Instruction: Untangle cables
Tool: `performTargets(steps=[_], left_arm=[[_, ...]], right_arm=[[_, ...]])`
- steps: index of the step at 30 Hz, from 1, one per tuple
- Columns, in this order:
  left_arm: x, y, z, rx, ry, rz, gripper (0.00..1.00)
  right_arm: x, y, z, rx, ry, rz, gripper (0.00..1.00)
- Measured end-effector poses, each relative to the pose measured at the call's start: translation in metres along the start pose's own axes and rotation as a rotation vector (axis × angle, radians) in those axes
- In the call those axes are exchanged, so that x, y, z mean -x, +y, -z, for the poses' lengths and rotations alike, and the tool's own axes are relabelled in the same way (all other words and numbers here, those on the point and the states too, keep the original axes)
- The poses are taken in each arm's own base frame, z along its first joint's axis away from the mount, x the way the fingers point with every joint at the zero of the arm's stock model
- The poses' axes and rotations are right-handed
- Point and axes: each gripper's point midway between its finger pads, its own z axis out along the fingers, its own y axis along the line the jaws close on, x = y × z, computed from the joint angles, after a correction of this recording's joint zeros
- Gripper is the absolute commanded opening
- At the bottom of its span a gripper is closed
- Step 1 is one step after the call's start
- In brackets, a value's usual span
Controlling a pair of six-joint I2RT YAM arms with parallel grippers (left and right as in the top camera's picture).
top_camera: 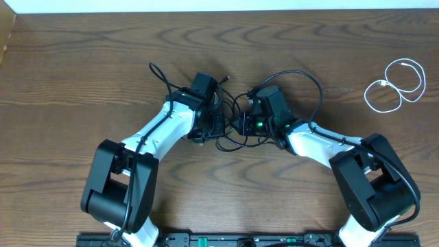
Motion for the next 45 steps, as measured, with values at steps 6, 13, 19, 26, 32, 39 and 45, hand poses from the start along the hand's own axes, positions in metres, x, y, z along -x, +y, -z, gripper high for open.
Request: performTargets(steps=[6, 13, 19, 26, 32, 39, 45], left_arm=[[0.0, 0.001, 0.0, 0.003, -0.002, 0.0, 0.08], [0.001, 0.002, 0.0, 0.004, -0.002, 0.005, 0.08], [0.005, 0.017, 0.014, 0.011, -0.012, 0.058, 0.08], [0.02, 0.027, 0.064, -0.021, -0.135, 0.102, 0.07], [0.033, 0.043, 0.104, -0.045, -0.254, 0.156, 0.07], [0.039, 0.078, 0.138, -0.04, -0.34, 0.263, 0.08], [0.028, 0.103, 0.141, 0.0, -0.306, 0.352, 0.07]], right_arm=[[-0.001, 0.004, -0.016, 0.036, -0.013, 0.027, 0.3], [-0.004, 0.01, -0.024, 0.09, -0.005, 0.046, 0.01], [0.009, 0.007, -0.008, 0.162, 0.012, 0.008, 0.01], [0.039, 0.03, 0.033, 0.278, -0.043, 0.031, 0.01], [0.053, 0.062, 0.067, 0.349, -0.103, 0.102, 0.01], [0.085, 0.106, 0.145, 0.431, -0.281, 0.229, 0.01], [0.106, 0.122, 0.212, 0.455, -0.441, 0.303, 0.01]])
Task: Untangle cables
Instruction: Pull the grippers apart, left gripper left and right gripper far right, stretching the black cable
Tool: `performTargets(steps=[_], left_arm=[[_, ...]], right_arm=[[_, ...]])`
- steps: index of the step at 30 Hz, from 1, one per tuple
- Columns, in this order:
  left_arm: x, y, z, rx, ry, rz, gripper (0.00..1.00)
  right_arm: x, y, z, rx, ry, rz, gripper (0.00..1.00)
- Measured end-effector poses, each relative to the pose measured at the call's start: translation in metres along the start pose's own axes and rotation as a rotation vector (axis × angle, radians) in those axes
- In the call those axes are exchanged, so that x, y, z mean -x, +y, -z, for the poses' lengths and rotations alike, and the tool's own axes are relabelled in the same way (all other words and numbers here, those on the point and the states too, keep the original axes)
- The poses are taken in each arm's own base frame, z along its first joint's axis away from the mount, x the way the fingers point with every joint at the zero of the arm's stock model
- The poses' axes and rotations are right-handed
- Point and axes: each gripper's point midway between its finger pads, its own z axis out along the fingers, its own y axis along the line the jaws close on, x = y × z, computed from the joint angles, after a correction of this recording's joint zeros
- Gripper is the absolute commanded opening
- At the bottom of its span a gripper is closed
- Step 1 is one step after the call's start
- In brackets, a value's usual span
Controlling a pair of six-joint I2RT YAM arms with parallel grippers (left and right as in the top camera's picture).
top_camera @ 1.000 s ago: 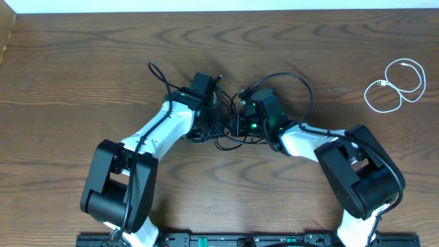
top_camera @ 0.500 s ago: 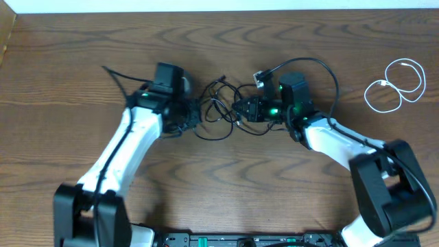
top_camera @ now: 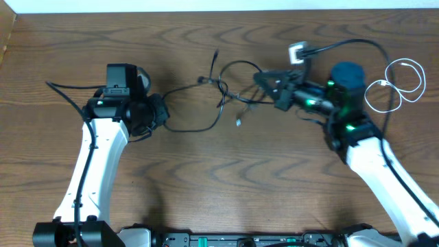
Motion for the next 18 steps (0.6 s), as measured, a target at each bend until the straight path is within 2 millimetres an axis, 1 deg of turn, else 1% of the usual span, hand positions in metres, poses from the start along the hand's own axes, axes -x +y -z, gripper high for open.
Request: performTargets(steps=[3, 5, 7, 9, 13, 18], left_arm=[[-0.002, 0.017, 0.002, 0.068, 0.005, 0.05, 0.08], [-0.002, 0.029, 0.003, 0.118, 0.003, 0.088, 0.08], [-0.001, 0.04, 0.005, 0.157, -0.005, 0.119, 0.07], [0.001, 0.047, 0.007, 0.176, -0.012, 0.141, 0.07], [0.004, 0.064, 0.011, 0.209, -0.019, 0.196, 0.08], [0.009, 0.091, 0.02, 0.249, -0.033, 0.293, 0.07]], right_arm=[[0.02, 0.008, 0.019, -0.008, -0.063, 0.039, 0.01], [0.029, 0.011, 0.029, -0.013, -0.092, 0.057, 0.01], [0.036, 0.01, 0.037, -0.024, -0.111, 0.063, 0.01], [0.039, 0.004, 0.044, -0.045, -0.119, 0.053, 0.01], [0.043, -0.016, 0.056, -0.103, -0.129, 0.018, 0.01], [0.056, -0.029, 0.076, -0.123, -0.162, 0.021, 0.01]])
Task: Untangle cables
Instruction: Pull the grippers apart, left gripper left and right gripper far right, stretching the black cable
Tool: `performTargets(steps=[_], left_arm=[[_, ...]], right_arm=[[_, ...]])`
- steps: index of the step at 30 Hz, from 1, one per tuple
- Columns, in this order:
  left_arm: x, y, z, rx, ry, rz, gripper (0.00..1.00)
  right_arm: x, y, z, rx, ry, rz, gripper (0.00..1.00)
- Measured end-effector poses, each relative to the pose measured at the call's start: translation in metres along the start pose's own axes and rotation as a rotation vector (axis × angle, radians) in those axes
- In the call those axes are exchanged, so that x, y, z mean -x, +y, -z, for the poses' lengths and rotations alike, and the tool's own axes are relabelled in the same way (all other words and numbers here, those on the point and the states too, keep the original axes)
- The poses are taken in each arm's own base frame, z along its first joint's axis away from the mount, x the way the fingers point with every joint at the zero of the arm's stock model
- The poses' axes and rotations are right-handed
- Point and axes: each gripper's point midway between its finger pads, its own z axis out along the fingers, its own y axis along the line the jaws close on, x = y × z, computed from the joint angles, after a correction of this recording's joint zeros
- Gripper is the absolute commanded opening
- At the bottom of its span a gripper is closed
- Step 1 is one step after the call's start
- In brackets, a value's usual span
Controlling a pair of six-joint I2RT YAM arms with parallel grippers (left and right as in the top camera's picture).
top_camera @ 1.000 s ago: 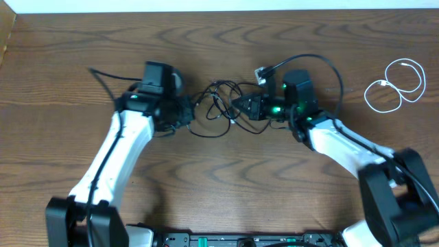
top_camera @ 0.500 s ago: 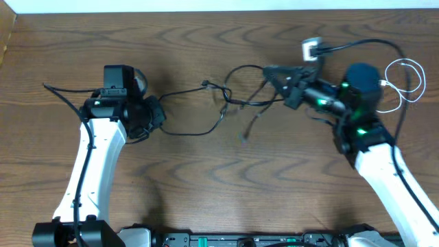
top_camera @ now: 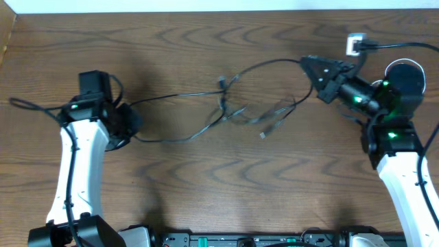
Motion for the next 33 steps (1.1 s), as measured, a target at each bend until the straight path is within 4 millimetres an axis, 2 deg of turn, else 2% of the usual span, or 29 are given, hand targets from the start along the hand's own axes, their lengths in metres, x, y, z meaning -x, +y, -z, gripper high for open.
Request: performTargets(steps=[5, 8, 12, 16, 19, 23, 29, 33], left_arm=[[0.009, 0.023, 0.002, 0.025, -0.001, 0.086, 0.07], [0.012, 0.03, 0.002, 0.023, 0.003, 0.117, 0.08], [0.011, 0.026, 0.003, -0.019, 0.02, 0.132, 0.07], [0.008, 0.017, 0.003, -0.067, 0.042, 0.131, 0.07], [0.009, 0.017, 0.003, -0.067, 0.038, 0.13, 0.08], [0.011, 0.024, 0.003, -0.033, 0.023, 0.131, 0.07], [0.012, 0.027, 0.003, -0.013, 0.017, 0.131, 0.07], [0.012, 0.028, 0.003, -0.011, 0.016, 0.132, 0.08]], right_arm=[[0.018, -0.022, 0.023, -0.044, -0.044, -0.01, 0.01], [0.026, -0.031, 0.035, -0.065, -0.067, -0.024, 0.01], [0.031, -0.036, 0.044, -0.072, -0.079, -0.039, 0.01], [0.033, -0.032, 0.046, -0.05, -0.077, -0.029, 0.01], [0.043, -0.032, 0.055, -0.043, -0.106, 0.002, 0.01], [0.066, -0.05, 0.087, -0.109, -0.193, 0.004, 0.01], [0.097, -0.092, 0.158, -0.277, -0.362, -0.085, 0.01], [0.109, -0.111, 0.201, -0.362, -0.469, -0.163, 0.01]])
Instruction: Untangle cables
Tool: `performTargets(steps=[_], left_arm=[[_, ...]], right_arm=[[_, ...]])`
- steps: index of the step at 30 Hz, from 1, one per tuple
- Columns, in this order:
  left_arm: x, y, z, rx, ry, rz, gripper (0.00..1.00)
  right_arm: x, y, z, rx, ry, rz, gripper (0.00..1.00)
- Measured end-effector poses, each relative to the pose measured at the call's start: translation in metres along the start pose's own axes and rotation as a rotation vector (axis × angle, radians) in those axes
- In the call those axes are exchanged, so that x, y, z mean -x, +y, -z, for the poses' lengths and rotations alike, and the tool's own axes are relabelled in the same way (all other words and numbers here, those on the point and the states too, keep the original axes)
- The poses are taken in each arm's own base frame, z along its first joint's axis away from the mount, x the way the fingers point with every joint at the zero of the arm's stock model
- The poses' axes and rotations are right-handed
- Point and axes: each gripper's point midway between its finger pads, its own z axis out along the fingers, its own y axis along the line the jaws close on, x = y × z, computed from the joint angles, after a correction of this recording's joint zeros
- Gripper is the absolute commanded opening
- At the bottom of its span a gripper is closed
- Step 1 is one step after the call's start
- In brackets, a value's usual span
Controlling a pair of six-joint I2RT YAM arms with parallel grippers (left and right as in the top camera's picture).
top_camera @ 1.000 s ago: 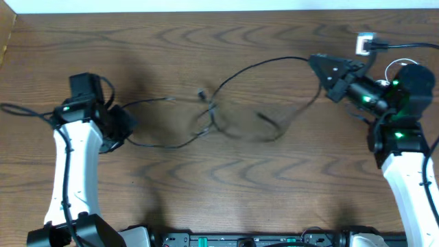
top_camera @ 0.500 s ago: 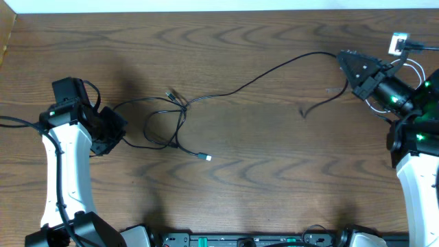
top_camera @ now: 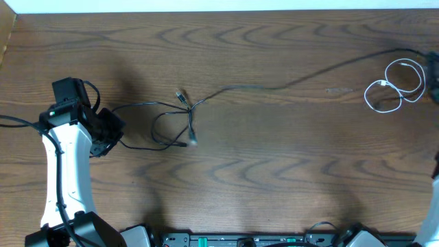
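A thin black cable (top_camera: 288,84) stretches from a small knot (top_camera: 189,113) left of the table's middle up to the right edge. My right gripper (top_camera: 420,53) shows there only as a dark sliver, and the taut cable ends in it. Two plug ends (top_camera: 180,96) stick out by the knot. Black loops (top_camera: 144,106) run from the knot left to my left gripper (top_camera: 110,130), which is shut on the cable, low over the table.
A coiled white cable (top_camera: 394,86) lies at the far right, just under the taut black line. The corner of a wooden box (top_camera: 7,31) shows at the top left. The left arm's own lead (top_camera: 17,122) trails off the left edge.
Both arms have moved further apart, the right one nearly out of the frame. The knot now lies further left and is smaller, with the right strand drawn into one long line.
Both grippers were close together on a tangled bundle at the table's middle. Then they stood apart, left and right, with the cables spread between them. The gap was wider again at the third moment, and now the tangle is a small knot near the left arm.
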Motion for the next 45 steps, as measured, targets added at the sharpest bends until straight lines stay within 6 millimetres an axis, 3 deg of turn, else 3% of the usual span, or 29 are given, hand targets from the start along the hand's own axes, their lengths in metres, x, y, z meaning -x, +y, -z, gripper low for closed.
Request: performTargets(steps=[4, 11, 18, 22, 28, 35, 45], left_arm=[[0.0, 0.0, 0.0, 0.001, 0.0, 0.0, 0.08], [0.0, 0.0, 0.0, 0.001, 0.0, 0.0, 0.07], [0.0, 0.001, 0.0, 0.004, -0.003, 0.005, 0.08], [0.001, 0.001, 0.0, 0.003, -0.003, 0.023, 0.08], [0.001, 0.0, 0.0, 0.002, -0.005, 0.03, 0.08], [-0.002, -0.004, 0.0, -0.018, 0.008, 0.025, 0.08], [-0.011, -0.021, -0.001, -0.045, 0.021, -0.031, 0.07]], right_arm=[[0.017, -0.015, 0.016, -0.05, -0.061, -0.065, 0.01], [0.022, -0.018, 0.019, -0.065, -0.084, -0.104, 0.01], [0.047, -0.042, 0.039, -0.165, -0.208, -0.106, 0.01], [0.046, -0.05, 0.041, -0.2, -0.215, -0.114, 0.01], [0.026, -0.068, 0.034, -0.253, -0.158, -0.191, 0.01], [-0.016, -0.07, 0.006, -0.285, -0.028, -0.18, 0.01], [-0.07, -0.09, -0.004, -0.433, 0.133, -0.104, 0.01]])
